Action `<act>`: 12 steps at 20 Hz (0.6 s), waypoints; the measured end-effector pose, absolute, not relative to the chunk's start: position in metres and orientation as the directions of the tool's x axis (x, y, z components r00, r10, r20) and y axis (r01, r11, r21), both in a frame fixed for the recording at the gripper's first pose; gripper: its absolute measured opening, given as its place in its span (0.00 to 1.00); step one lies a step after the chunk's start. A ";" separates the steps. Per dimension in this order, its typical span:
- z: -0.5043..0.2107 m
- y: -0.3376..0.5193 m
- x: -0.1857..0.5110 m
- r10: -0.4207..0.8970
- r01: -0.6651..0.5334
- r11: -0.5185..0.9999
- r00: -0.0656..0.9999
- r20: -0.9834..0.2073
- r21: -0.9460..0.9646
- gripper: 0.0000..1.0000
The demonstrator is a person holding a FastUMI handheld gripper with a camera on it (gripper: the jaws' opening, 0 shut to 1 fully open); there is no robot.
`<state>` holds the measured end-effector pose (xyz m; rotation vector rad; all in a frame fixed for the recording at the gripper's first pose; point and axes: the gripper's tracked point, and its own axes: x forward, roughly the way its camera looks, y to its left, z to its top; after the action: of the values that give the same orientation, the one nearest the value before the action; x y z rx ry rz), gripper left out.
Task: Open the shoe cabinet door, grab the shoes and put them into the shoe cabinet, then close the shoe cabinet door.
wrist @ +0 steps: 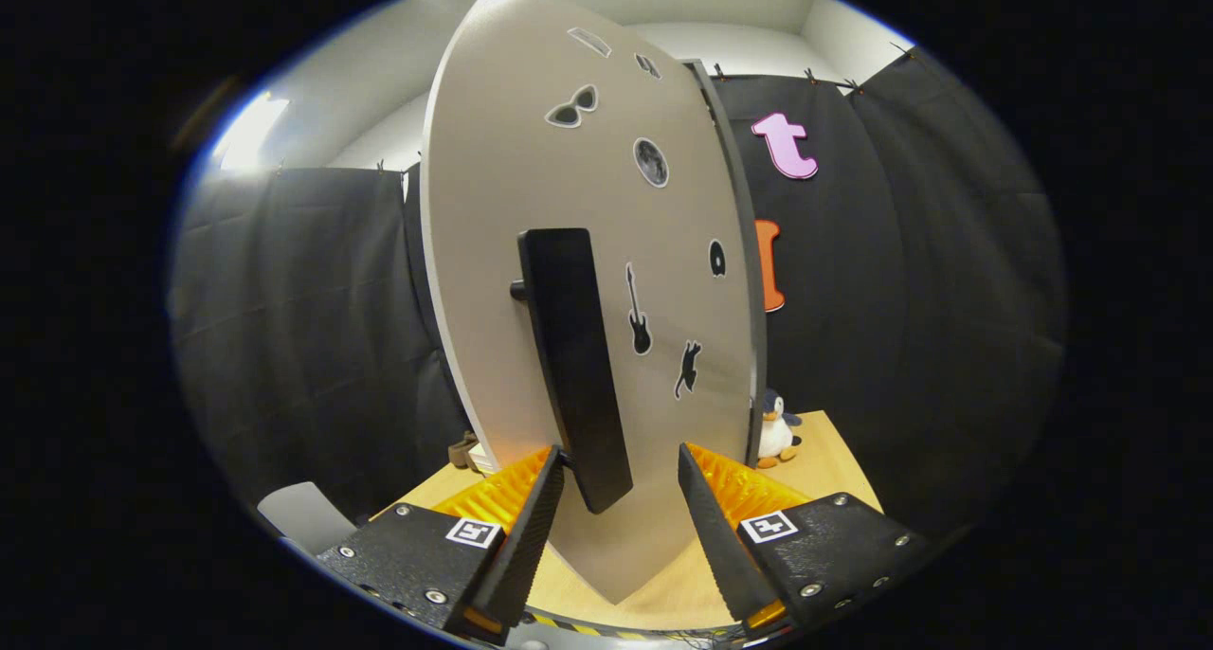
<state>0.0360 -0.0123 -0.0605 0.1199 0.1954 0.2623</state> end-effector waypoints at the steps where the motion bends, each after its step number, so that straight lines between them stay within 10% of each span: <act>1: -0.061 -0.002 0.040 0.269 -0.244 0.958 0.946 -0.178 0.153 0.78; 12: -0.052 0.108 0.141 0.224 -0.213 0.973 0.965 -0.138 0.087 0.87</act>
<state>0.1410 0.1081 -0.0522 0.0716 0.1479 0.2212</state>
